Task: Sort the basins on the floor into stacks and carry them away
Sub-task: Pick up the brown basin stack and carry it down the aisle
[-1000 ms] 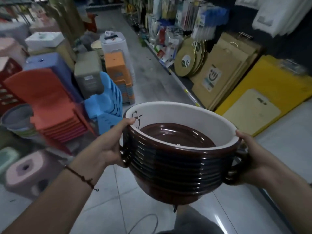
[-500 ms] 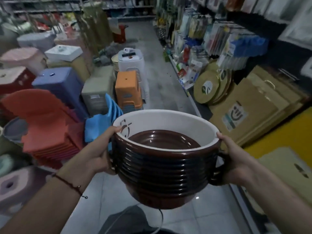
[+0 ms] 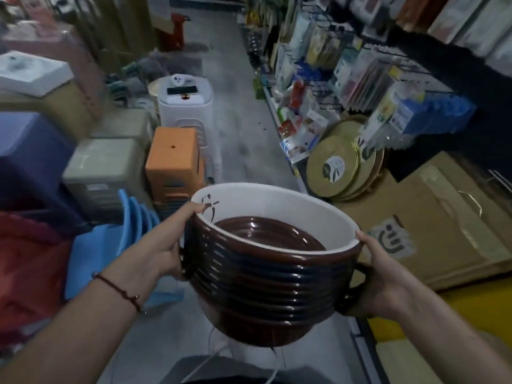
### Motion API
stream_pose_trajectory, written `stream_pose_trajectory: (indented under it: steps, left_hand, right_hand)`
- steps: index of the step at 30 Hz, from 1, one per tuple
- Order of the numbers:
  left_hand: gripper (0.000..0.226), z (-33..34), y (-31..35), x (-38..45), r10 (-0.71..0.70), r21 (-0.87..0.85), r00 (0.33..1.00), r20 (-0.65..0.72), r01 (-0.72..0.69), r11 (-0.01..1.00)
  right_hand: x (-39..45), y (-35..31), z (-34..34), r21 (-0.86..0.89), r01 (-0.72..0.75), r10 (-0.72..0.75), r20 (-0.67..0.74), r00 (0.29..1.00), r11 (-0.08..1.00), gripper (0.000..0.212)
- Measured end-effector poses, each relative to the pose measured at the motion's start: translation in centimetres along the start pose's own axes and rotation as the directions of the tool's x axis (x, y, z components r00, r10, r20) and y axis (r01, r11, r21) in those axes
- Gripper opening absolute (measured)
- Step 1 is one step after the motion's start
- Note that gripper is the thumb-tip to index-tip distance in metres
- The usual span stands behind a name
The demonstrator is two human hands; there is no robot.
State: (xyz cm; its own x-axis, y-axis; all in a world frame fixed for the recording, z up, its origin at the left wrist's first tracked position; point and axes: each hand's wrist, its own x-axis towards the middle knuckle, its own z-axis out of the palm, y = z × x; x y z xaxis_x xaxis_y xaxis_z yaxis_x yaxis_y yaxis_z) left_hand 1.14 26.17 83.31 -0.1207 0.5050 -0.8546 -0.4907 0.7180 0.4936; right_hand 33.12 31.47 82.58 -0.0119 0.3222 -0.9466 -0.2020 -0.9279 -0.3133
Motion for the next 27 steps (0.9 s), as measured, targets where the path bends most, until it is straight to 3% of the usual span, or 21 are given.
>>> stream_pose_trajectory:
  steps: [3, 7, 12, 18, 21, 25, 27]
  left_hand:
    - [0.04, 3.2, 6.3, 3.2, 0.034, 0.088, 0.999, -0.007, -0.033, 0.996]
    - [0.073, 6.8, 13.7, 7.9, 0.077, 0.172, 0.997, 0.026, -0.081, 0.982]
    - [0.057, 11.8, 22.1, 14.6, 0.11, 0.181, 0.994, 0.0, -0.109, 0.978]
    - [0.067, 16.7, 32.0, 22.1, 0.118, 0.066, 0.989, -0.09, -0.113, 0.991]
    - [0.048, 17.7, 36.2, 24.8, 0.099, -0.043, 0.988, -0.12, -0.104, 0.994]
    - [0.049, 17.4, 41.7, 28.1, 0.119, -0.168, 0.981, -0.151, -0.144, 0.975]
    - [0.05, 17.3, 45.0, 30.2, 0.082, -0.194, 0.985, -0.154, -0.111, 0.975]
  right_hand:
    - [1.1, -5.2, 1.3, 0.08, -0.019, 0.017, 0.015, 1.0, 0.997, 0.079]
    - [3.3, -13.1, 3.3, 0.114, 0.026, -0.026, 0.0, 1.0, 0.993, 0.068]
    - [8.9, -24.5, 6.2, 0.073, 0.041, -0.042, 0.02, 0.999, 0.996, 0.063]
    - [14.5, -40.4, 12.2, -0.074, 0.03, -0.022, 0.101, 0.995, 0.997, 0.064]
    - [15.5, -48.0, 16.8, -0.181, 0.013, 0.008, 0.116, 0.993, 0.983, 0.065]
    - [16.8, -56.4, 23.6, -0.291, 0.07, -0.032, 0.135, 0.99, 0.954, 0.062]
    - [18.9, -60.1, 26.6, -0.334, 0.054, -0.012, 0.125, 0.992, 0.941, 0.072]
